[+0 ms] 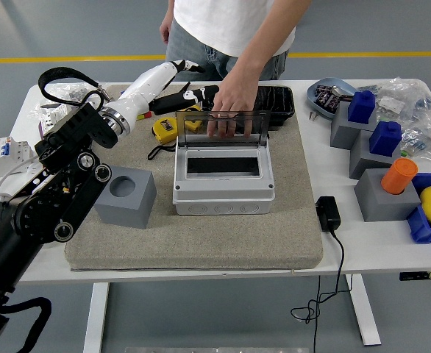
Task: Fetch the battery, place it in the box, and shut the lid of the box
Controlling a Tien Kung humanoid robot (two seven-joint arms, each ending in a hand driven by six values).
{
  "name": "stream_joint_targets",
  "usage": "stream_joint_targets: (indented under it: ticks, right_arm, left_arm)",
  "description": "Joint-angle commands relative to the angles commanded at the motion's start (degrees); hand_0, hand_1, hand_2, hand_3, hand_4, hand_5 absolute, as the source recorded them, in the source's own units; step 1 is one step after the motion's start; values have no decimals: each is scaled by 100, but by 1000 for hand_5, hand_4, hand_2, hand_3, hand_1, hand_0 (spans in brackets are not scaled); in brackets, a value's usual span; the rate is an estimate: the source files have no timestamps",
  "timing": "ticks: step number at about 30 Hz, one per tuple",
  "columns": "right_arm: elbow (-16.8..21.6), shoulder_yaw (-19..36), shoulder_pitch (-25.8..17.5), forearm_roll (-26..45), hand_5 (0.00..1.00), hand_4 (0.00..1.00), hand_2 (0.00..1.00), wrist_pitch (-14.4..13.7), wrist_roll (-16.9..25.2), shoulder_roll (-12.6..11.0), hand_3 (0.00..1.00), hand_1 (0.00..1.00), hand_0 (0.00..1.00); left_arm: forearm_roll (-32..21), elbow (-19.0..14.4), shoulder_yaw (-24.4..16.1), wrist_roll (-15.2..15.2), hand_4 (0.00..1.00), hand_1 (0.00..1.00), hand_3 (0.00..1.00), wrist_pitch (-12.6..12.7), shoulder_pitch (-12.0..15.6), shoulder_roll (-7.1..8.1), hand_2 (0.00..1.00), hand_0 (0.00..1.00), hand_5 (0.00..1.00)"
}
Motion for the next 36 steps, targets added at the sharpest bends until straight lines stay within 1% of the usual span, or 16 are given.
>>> stream_joint_targets:
  ticks: [2, 6, 16, 17, 20, 22, 23, 28, 29, 36]
  right_arm:
    - [3, -7, 6, 9, 998, 998, 777, -4, 4, -2, 810, 809, 829]
    - [4, -12, 8, 19, 998, 998, 777, -21, 14, -3, 811, 809, 829]
    - [5, -1, 11, 17, 998, 998, 777, -39, 15, -9, 811, 809, 829]
    - [7, -4, 11, 22, 998, 998, 777, -42, 16, -9, 811, 809, 829]
    - [6, -4, 10, 19, 998, 998, 777, -43, 14, -11, 811, 809, 829]
    - [3, 0, 1, 10, 998, 998, 777, -42, 12, -11, 811, 809, 829]
    - [2, 2, -2, 9, 998, 998, 777, -44, 12, -11, 812, 809, 829]
    - [5, -15, 1, 24, 998, 998, 777, -55, 14, -14, 812, 809, 829]
    - [6, -14, -1, 25, 998, 998, 777, -55, 12, -13, 811, 809, 829]
    - [3, -15, -14, 23, 998, 998, 777, -61, 7, -13, 811, 809, 829]
  left_arm:
    - [441, 18, 91, 21, 998, 998, 763, -46, -4, 25, 940, 998, 998]
    - [620, 29, 205, 92, 998, 998, 764, -134, 24, 40, 924, 998, 998]
    - [528, -27, 362, 164, 998, 998, 745, -372, 57, 48, 906, 998, 998]
    - [511, -32, 377, 165, 998, 993, 625, -392, 63, 52, 865, 998, 998]
    - [471, -66, 425, 162, 998, 993, 625, -421, 77, 66, 865, 998, 998]
    - [483, -102, 475, 187, 998, 993, 625, -537, 86, 72, 865, 998, 998]
    - [473, -106, 488, 192, 998, 958, 548, -572, 90, 73, 830, 998, 998]
    - [327, -198, 599, 171, 998, 958, 548, -628, 111, 108, 830, 998, 998]
    - [259, -249, 624, 162, 998, 941, 496, -631, 115, 118, 807, 998, 998]
    - [-56, -495, 755, 134, 998, 927, 487, -673, 144, 155, 793, 998, 998]
